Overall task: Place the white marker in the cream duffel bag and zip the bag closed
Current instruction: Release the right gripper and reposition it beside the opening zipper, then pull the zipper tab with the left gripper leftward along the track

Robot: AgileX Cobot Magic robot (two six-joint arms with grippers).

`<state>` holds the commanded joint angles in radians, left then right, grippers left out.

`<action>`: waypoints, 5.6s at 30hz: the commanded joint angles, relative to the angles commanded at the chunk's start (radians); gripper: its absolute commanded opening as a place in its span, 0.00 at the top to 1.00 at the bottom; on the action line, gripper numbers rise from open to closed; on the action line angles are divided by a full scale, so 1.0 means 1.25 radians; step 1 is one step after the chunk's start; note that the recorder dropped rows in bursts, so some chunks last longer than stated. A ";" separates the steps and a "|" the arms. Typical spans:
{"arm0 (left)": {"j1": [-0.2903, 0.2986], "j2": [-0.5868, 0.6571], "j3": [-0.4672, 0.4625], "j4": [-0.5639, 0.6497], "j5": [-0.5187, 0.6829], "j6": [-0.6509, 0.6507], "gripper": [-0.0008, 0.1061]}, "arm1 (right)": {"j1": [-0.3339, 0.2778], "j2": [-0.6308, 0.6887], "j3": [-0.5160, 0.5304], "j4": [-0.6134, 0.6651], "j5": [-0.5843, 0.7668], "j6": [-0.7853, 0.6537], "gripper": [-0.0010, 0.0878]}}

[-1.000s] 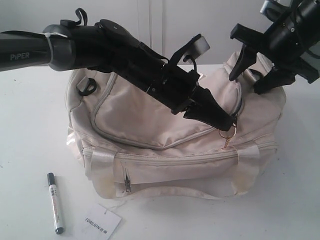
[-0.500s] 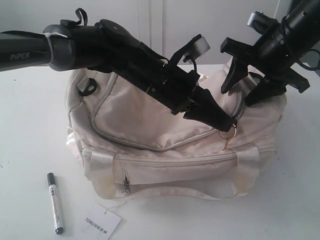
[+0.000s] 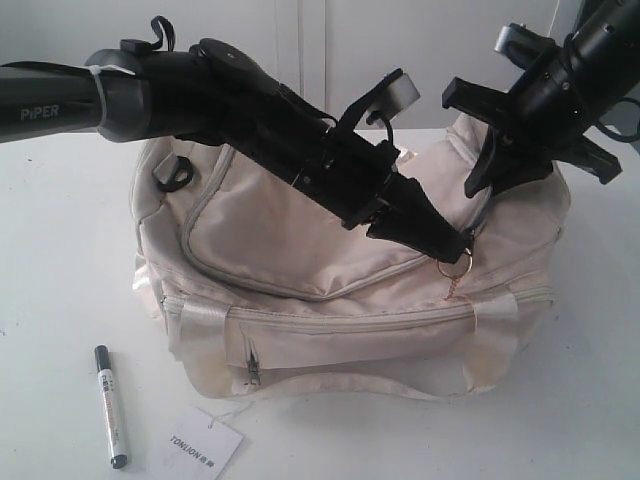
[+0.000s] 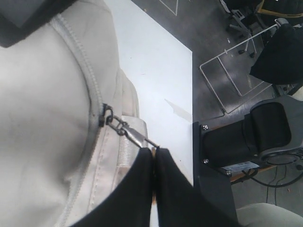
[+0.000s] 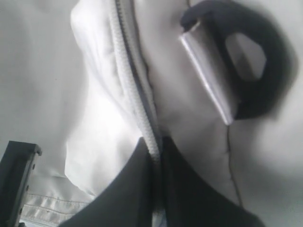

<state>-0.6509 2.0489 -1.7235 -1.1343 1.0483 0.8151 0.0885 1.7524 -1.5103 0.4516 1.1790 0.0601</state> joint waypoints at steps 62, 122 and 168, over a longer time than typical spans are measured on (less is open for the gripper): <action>0.000 -0.109 0.000 0.380 -0.028 -0.011 0.99 | 0.000 -0.039 -0.001 -0.074 -0.035 -0.010 0.98; 0.000 -0.175 0.000 0.723 0.100 -0.340 0.99 | 0.000 -0.039 0.000 -0.110 -0.035 -0.011 0.98; 0.000 -0.235 0.000 0.960 0.138 -0.404 0.99 | 0.000 -0.039 0.000 -0.156 -0.042 -0.011 0.98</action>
<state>-0.6509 1.7550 -1.7235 0.0654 1.2211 0.3102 0.0885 1.7038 -1.5102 0.2563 1.1267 0.0465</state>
